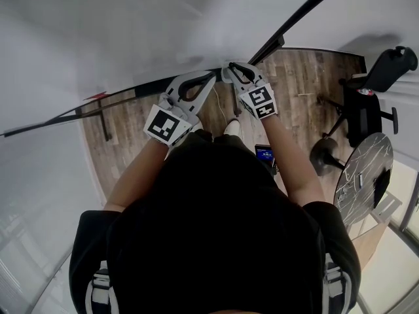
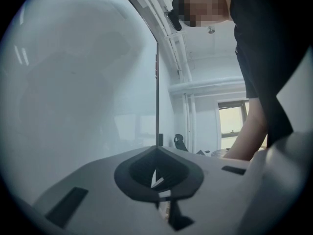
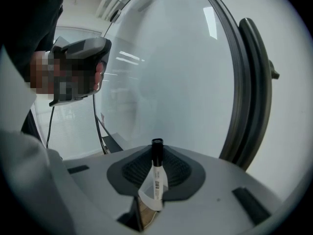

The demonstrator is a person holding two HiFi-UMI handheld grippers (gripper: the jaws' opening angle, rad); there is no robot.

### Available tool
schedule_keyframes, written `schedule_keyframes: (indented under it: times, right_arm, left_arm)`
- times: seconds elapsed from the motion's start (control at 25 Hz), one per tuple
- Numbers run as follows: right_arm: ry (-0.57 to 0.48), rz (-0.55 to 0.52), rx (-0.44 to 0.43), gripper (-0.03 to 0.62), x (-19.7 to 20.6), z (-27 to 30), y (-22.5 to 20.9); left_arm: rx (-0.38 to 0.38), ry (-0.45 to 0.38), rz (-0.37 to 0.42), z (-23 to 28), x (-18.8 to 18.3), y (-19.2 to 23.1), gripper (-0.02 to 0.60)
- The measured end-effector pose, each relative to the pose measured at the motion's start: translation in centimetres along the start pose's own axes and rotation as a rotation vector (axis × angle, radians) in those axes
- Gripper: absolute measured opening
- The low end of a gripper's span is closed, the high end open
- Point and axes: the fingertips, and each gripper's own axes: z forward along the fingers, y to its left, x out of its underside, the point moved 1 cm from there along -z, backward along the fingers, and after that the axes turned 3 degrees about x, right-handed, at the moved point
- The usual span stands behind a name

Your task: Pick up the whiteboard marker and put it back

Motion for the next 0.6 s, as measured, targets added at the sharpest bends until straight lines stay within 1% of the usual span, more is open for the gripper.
schedule_keyframes:
  times: [0.24,0.6]
  right_arm:
    - [0.051,-0.001,-0.011,0.064,1.3,0.6,0.2]
    - [0.066,0.0,-0.008,0.066,1.6,1.3,-0.1]
  left_arm:
    - [-0.003,0.006,-0.006,-0.1,0.0,-0.1,0.003]
    - [-0.013,0.01,-0.009,-0.4,0.1,0.2,0.003]
